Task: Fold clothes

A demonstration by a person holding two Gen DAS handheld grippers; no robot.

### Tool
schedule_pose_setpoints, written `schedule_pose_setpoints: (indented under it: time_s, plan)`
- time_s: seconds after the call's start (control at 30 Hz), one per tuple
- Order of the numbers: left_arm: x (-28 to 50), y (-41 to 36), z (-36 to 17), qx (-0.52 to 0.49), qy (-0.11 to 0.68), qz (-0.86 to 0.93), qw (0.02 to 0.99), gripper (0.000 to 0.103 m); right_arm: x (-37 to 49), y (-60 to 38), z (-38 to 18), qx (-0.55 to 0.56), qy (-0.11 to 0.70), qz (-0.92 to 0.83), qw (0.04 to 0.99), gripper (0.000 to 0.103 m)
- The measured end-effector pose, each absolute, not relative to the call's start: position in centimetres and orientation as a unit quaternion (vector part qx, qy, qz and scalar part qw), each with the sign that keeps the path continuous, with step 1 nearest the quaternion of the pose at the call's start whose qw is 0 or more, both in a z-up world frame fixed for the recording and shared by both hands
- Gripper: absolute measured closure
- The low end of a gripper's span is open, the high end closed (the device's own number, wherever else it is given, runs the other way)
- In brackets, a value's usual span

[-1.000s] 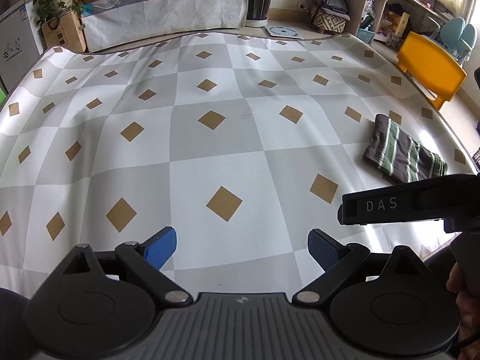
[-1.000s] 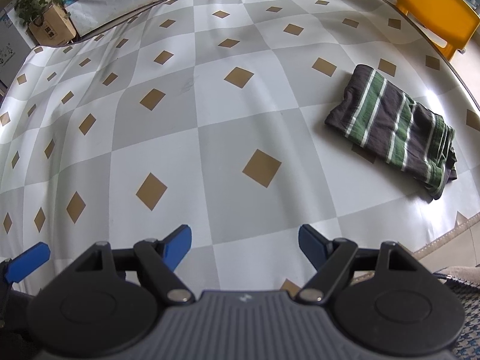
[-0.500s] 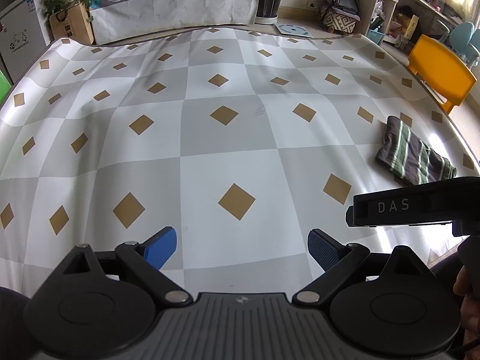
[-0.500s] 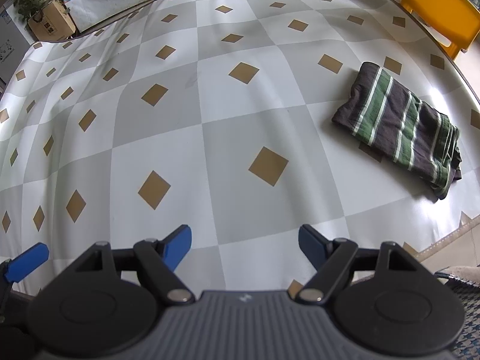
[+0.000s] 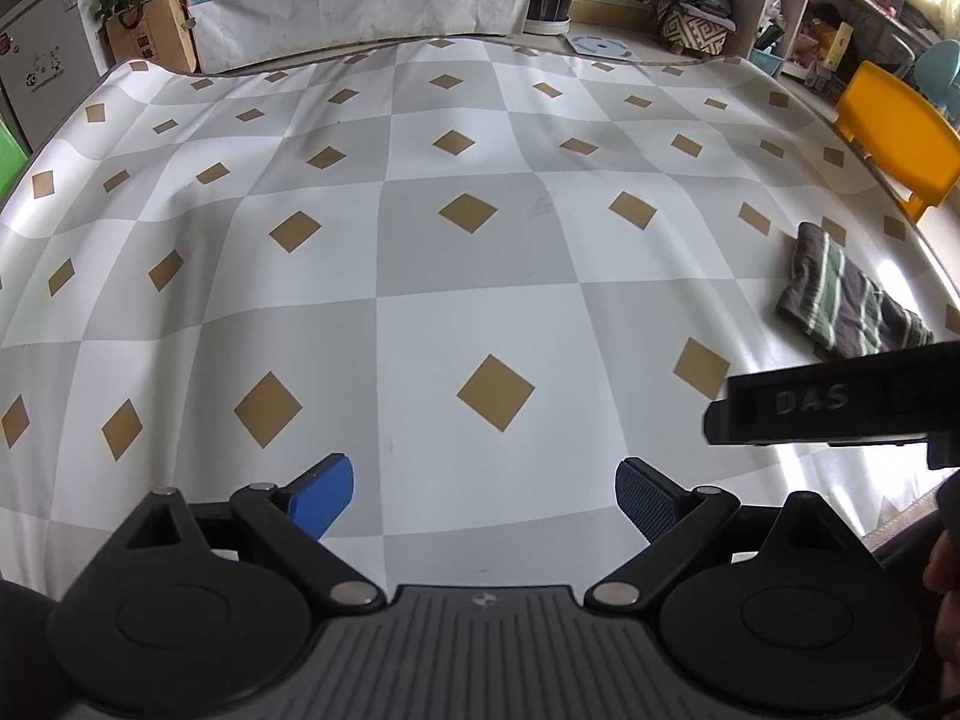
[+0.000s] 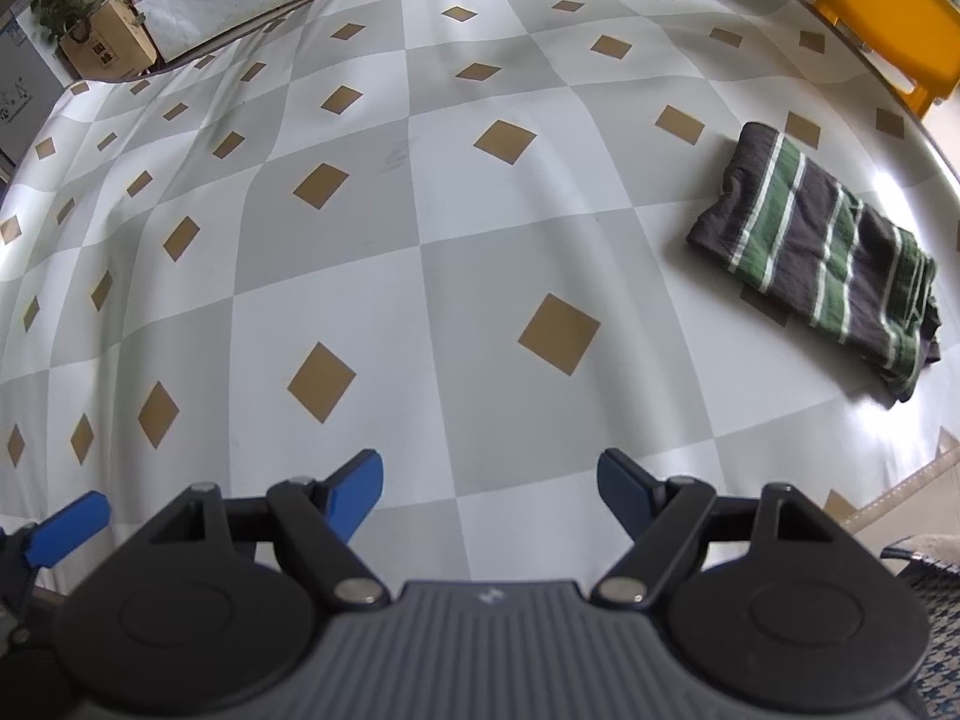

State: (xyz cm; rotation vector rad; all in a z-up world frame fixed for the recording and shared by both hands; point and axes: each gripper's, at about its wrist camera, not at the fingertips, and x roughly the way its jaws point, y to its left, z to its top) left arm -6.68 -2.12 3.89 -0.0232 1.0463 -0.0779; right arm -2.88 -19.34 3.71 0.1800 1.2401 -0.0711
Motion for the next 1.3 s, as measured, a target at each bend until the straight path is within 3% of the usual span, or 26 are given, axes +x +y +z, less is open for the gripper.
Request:
schedule_pose_setpoints:
  time_s: [1.3]
  plan:
    - [-0.5, 1.7, -6.8, -0.056, 0.571, 0.06, 0.817, 0.008, 1.6, -17.3, -5.4, 0.101, 0.572, 0.03, 0.813, 0.023]
